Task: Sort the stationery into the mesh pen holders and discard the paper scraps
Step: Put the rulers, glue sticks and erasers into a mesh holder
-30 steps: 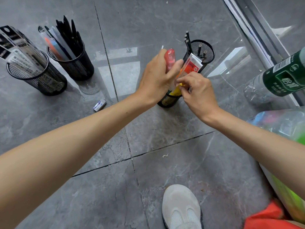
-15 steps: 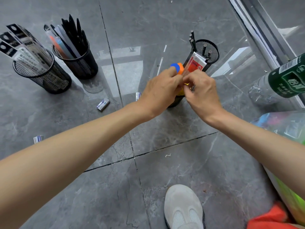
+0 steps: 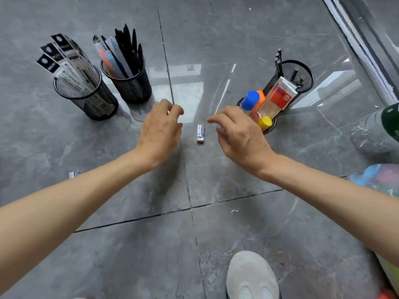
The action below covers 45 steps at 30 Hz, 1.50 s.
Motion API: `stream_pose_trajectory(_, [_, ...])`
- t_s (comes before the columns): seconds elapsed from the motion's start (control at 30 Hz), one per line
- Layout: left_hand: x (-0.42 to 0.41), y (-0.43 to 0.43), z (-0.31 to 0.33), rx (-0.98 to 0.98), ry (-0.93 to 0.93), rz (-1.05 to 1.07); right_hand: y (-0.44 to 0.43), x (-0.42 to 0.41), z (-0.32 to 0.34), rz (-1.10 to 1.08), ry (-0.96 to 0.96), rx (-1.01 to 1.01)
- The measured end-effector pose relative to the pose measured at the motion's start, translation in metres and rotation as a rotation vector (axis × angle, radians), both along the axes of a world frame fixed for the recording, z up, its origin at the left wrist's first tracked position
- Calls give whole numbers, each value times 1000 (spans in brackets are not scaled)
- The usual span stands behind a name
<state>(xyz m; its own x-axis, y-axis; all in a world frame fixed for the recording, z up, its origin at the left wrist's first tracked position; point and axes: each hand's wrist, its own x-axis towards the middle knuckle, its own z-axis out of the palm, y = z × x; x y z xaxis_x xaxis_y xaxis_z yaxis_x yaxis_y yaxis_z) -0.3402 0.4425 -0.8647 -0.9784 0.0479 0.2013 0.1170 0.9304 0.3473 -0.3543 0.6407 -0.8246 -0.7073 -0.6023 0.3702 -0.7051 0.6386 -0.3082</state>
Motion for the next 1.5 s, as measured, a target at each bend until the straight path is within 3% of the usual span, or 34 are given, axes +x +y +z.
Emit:
stream_pose_trajectory(0.17, [28, -30, -21, -168, -157, 37, -33, -5, -31, -48, -337, 310])
stream_pose_trajectory(0.33, [40, -40, -24, -151, -154, 46, -39, -14, -50, -1, -280, 461])
stream_pose_trajectory(0.53, [64, -70, -2, -76, -193, 167, -68, -9, -45, -86, -349, 265])
stream_pose_trajectory(0.7, [101, -116, 9, -16, -310, 511, -122, 8, -34, -68, -613, 29])
stream_pose_trajectory(0.87, [123, -147, 3, 108, -502, 769, -158, 21, -29, -72, -925, -37])
stream_pose_trajectory(0.97, [131, -151, -7, 140, -586, 757, -164, 31, -25, -51, -1182, -141])
stream_pose_trajectory(1.17, [137, -158, 6, 105, -453, 716, -161, 37, -19, -89, -1524, -183])
stream_pose_trajectory(1.3, [154, -165, 15, 29, -429, 670, -162, 39, -22, -53, -1571, -114])
stream_pose_trajectory(1.5, [170, -152, 8, 113, -771, 709, -157, 45, -19, -49, -1553, -77])
